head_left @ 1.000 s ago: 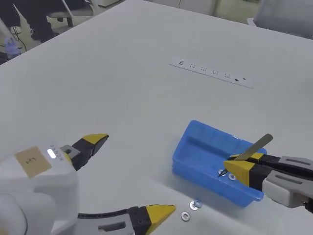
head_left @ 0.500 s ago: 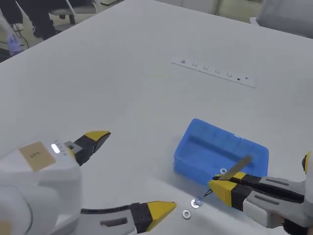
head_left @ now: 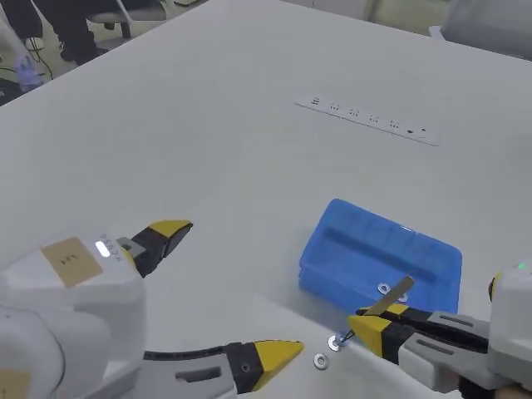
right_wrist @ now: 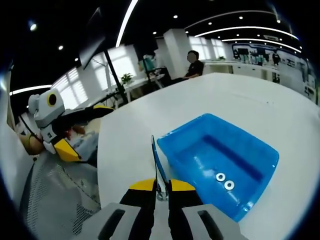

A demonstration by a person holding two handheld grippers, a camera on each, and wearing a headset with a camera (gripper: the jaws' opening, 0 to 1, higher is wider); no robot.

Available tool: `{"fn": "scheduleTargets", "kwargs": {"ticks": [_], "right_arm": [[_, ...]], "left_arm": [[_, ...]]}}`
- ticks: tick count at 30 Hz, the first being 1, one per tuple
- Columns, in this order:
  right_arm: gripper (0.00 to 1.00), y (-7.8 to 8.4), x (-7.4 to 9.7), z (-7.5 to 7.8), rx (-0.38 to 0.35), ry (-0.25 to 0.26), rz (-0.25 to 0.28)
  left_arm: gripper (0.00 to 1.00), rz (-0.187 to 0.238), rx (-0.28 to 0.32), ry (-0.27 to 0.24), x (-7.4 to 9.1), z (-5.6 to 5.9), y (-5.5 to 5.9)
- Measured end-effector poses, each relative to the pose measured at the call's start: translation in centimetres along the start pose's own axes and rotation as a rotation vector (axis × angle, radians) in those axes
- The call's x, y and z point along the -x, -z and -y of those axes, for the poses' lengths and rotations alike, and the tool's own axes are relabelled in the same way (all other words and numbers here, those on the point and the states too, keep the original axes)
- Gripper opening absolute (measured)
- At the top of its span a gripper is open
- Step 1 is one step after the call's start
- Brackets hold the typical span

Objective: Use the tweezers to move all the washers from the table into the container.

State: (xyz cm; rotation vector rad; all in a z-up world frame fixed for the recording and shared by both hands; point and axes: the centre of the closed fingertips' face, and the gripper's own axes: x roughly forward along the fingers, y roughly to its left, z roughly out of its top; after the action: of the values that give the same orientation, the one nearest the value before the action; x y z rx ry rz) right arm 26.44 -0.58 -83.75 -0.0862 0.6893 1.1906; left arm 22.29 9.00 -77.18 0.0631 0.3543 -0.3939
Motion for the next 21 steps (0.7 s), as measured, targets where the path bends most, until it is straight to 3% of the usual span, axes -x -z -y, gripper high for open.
{"fn": "scheduleTargets", "kwargs": {"ticks": [21], "right_arm": [[0.04,0.33,-0.32,-0.23,0.038,0.005,0.002]], "left_arm": [[0.93,-0.014,-0.011,-0.004,-0.05,0.02,0.31]]}}
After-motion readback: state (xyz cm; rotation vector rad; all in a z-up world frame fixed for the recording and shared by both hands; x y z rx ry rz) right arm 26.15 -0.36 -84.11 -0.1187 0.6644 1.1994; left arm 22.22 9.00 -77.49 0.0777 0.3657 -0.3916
